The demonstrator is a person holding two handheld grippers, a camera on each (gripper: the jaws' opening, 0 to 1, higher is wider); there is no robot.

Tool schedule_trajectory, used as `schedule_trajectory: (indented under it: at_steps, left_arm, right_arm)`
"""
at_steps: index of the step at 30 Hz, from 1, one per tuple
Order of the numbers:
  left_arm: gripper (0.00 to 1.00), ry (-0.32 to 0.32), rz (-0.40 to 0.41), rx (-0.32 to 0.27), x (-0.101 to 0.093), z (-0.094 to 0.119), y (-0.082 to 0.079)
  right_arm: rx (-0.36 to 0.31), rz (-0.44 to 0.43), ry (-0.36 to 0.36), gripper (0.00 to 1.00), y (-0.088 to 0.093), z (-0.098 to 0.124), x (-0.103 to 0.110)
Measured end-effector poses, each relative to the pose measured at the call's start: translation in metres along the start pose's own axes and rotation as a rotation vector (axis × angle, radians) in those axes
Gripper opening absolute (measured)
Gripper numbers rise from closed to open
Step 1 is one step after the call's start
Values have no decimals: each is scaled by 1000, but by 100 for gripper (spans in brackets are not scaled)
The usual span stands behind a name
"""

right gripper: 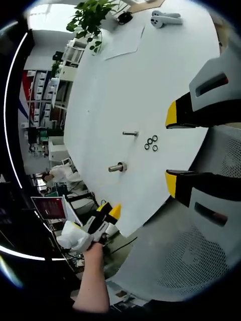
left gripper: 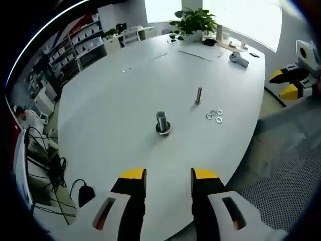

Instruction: Place the washer onto the threaded stud by aligning its center hole with the stud, sliding it down to the base, and recovering from edge contact or off-axis alignment until the washer reaches the visible bottom stop.

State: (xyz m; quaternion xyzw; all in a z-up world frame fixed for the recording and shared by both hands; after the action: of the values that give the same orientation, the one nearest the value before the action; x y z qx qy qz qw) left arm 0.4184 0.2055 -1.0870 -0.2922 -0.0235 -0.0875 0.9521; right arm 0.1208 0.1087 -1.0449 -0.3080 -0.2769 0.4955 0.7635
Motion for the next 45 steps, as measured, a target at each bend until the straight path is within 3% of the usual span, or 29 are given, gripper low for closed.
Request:
schedule_trajectory:
  at_steps: [7,12,14,16,20,22,24,29,41,45]
  left_arm:
    - [34,-1,80,-72,-8,21,2]
    - [34,-27,64,-101,-16,29,12]
    - [34,-46,50,-83,-12,31,18]
    - [34,-27,114,-88,-14,38,20]
    - [34,-56,170,-125,-14,56,25]
    - [34,-42,200,-131,-18,59,29]
    - [34,-51,185,-117,-24,65,27]
    - [35,-82,99,-159,-29,79,19]
    - [34,-97,184,-209,-35,94,32]
    - [33,-119,194,-250,-33,98,28]
  right_arm:
    - [-6,-1,-7,35,-1,1,2]
    - [7,7,-23,36,1,-2,4]
    - [7,5,-23,36,1,-2,4]
    - [6,6,-25,36,0,-2,4]
    - [15,18,-46,36,1,-4,6]
    - [10,21,-45,36,2,-3,8]
    - [2,13,-46,36,1,-2,6]
    - [12,19,-57,36,2,-5,8]
    - [15,21,-57,36,2,-5,8]
    - [27,47,-72,36,3,-3,12]
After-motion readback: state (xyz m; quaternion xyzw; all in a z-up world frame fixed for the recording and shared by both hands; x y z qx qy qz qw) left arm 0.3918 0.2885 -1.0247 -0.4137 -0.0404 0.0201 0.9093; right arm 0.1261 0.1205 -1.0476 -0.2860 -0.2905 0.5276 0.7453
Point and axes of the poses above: the point that each gripper's makers call its tool centre point, and the gripper's own axes: z roughly backward along the fingers, x roughly to its left, y roughly out of its underside, the point moved 7 cm from there along z, roughly backward along the fingers, and after that the axes turned 4 degrees about -y, right-handed, at the moved point
